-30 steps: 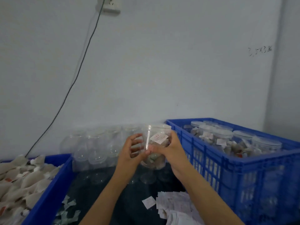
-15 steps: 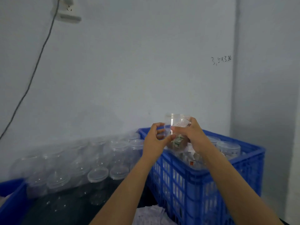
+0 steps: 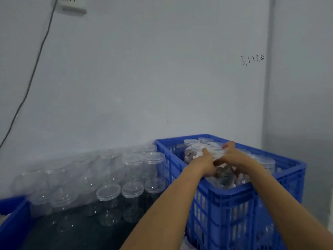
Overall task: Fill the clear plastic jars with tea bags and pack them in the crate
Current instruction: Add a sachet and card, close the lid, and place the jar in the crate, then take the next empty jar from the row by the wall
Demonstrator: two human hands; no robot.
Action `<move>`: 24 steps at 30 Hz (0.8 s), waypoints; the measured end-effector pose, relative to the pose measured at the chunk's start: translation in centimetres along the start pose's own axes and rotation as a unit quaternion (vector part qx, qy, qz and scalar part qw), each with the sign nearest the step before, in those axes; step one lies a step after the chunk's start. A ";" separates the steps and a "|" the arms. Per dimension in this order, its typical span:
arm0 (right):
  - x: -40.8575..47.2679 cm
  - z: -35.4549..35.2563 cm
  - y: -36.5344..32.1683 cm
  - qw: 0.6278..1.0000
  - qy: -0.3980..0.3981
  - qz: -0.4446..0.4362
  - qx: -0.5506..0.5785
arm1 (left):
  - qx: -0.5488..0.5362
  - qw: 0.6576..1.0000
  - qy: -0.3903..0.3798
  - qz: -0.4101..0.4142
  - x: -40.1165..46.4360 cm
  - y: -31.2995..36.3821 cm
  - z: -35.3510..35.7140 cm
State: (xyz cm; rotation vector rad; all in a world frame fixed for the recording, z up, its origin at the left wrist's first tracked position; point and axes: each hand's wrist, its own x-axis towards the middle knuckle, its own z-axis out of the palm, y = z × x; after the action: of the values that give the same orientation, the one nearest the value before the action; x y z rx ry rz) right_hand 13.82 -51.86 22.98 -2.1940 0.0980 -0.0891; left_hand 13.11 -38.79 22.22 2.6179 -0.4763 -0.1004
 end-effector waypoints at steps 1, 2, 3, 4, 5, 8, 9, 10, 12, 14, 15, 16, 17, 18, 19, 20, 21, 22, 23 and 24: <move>0.2 0.0 0.2 1.000 -0.005 0.015 -0.025 | 0.008 1.000 -0.022 -0.002 0.1 0.2 0.0; 0.4 -0.1 0.5 0.998 -0.010 0.031 -0.046 | 0.018 0.999 -0.040 -0.004 0.0 0.4 -0.1; 0.6 -0.1 0.7 0.996 -0.017 0.045 -0.069 | 0.030 0.998 -0.053 -0.006 0.0 0.6 -0.1; 0.8 -0.1 0.9 0.993 -0.020 0.055 -0.098 | 0.038 0.997 -0.061 -0.003 0.0 0.7 0.0; 1.0 -0.2 1.0 0.989 -0.017 0.063 -0.131 | 0.041 0.997 -0.063 0.008 0.0 0.7 0.1; 1.3 -0.1 0.6 0.968 0.004 0.073 -0.242 | 0.052 0.996 -0.072 0.028 -0.1 0.6 -0.1; 1.3 -0.1 0.5 0.954 0.008 0.078 -0.291 | 0.062 0.995 -0.079 0.029 -0.1 0.5 -0.2; 1.4 -0.1 0.4 0.937 0.015 0.082 -0.340 | 0.073 0.993 -0.084 0.029 0.1 0.5 -0.2; 1.7 0.0 0.5 0.913 0.050 0.087 -0.395 | 0.087 0.992 -0.084 0.025 0.4 0.5 -0.1; 2.0 0.1 0.7 0.920 0.075 0.074 -0.377 | 0.102 0.990 -0.085 0.036 0.9 0.6 0.2; 2.1 0.1 0.8 0.932 0.078 0.067 -0.347 | 0.116 0.988 -0.086 0.048 1.1 0.6 0.4; 2.2 0.3 1.0 0.942 0.082 0.061 -0.319 | 0.131 0.986 -0.086 0.057 1.4 0.6 0.6; 2.2 0.4 1.2 0.949 0.088 0.055 -0.297 | 0.146 0.983 -0.088 0.063 1.6 0.6 0.8; 2.2 0.4 1.3 0.952 0.092 0.049 -0.289 | 0.168 0.979 -0.091 0.066 1.9 0.6 1.0; 2.3 0.5 1.4 0.952 0.086 0.046 -0.290 | 0.193 0.974 -0.096 0.071 2.2 0.5 1.2; 2.4 0.5 1.6 0.951 0.076 0.047 -0.295 | 0.219 0.967 -0.104 0.076 2.4 0.4 1.4; 2.4 0.5 1.6 0.951 0.068 0.051 -0.296 | 0.237 0.961 -0.114 0.082 2.6 0.4 1.5; 2.5 0.5 1.7 0.952 0.063 0.054 -0.295 | 0.247 0.957 -0.120 0.087 2.7 0.4 1.6; 2.5 0.4 1.7 0.953 0.059 0.056 -0.291 | 0.250 0.956 -0.123 0.090 2.7 0.5 1.7; 2.5 0.4 1.7 0.955 0.055 0.059 -0.284 | 0.246 0.958 -0.118 0.088 2.7 0.6 1.6</move>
State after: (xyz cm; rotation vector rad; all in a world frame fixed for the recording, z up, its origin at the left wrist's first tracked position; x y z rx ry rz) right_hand 16.26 -52.73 21.43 -2.7514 0.3542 -0.1282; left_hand 15.22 -40.93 21.07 3.0446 -0.9193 -0.2681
